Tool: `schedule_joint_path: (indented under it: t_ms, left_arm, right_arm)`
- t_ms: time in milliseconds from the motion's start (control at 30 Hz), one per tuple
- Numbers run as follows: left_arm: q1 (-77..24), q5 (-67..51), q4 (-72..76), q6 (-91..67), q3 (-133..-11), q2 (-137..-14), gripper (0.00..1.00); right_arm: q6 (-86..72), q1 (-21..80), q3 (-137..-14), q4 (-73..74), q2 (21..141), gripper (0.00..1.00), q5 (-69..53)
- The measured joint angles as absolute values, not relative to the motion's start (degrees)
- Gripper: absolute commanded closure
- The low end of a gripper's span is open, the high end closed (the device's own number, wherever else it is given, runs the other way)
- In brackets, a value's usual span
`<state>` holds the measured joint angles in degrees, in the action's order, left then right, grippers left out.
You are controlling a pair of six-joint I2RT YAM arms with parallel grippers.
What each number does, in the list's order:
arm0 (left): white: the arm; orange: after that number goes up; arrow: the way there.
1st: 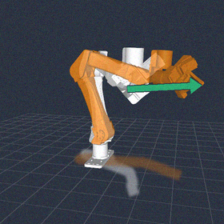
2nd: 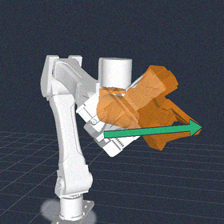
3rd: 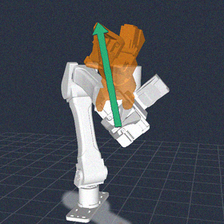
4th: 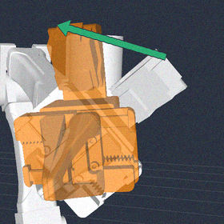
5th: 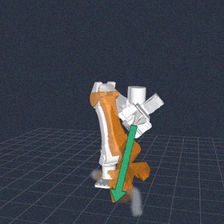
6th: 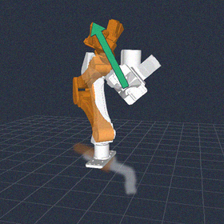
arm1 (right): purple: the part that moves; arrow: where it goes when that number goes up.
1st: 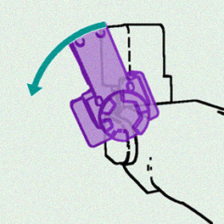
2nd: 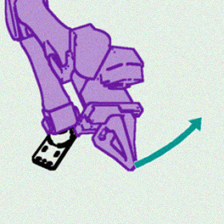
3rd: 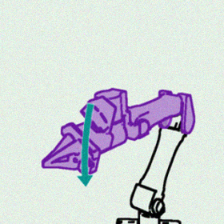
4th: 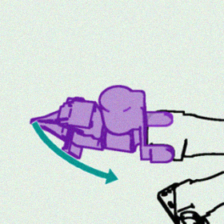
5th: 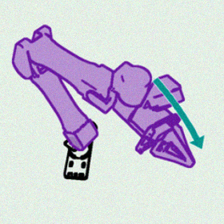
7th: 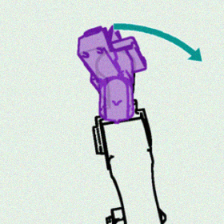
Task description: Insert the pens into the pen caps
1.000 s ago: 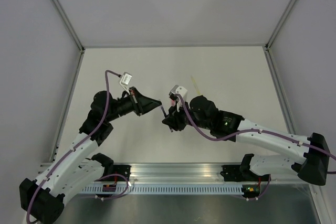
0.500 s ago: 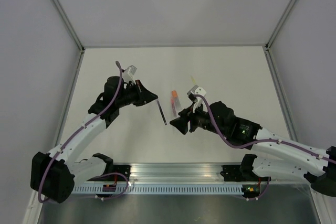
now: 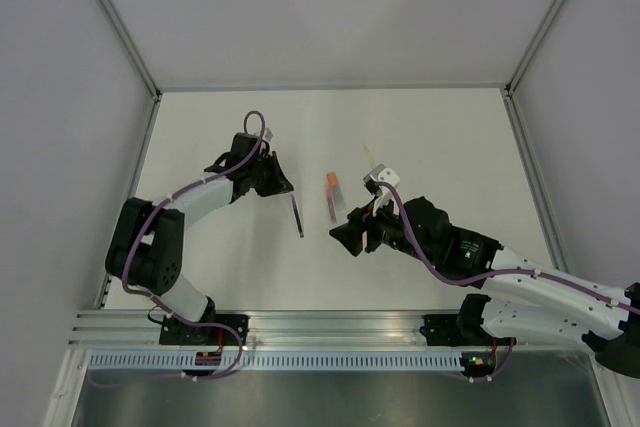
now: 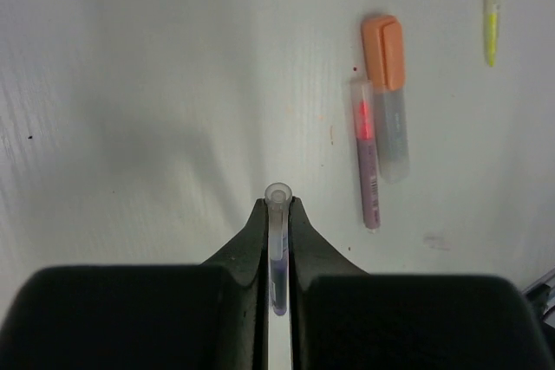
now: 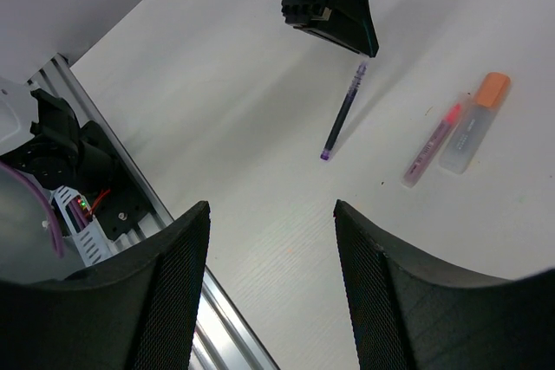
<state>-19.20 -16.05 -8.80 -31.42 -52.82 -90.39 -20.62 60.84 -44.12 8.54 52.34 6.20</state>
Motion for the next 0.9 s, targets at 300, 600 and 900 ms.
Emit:
schedule_joint_path:
  t_ms: [300,600,900]
  left_arm:
    - [-19.2,-15.0,-9.1,-30.26,-55.72,-98.32,0.67]
    - [-19.2,-15.05,-11.07,-28.77,-55.83,-93.12,0.34]
    - [-19.42,-18.92,-6.76,-29.69,-43.48,-70.37,0.14]
  right_arm:
    - [-20.58,60.84,-44.03,9.1,52.34,0.35,7.99]
    - [-19.68,60.27,-44.47,13.45,56.1,0.37,15.92]
    - [-20.6,53.93,-46.65,19.53,71.77,0.42,17.67]
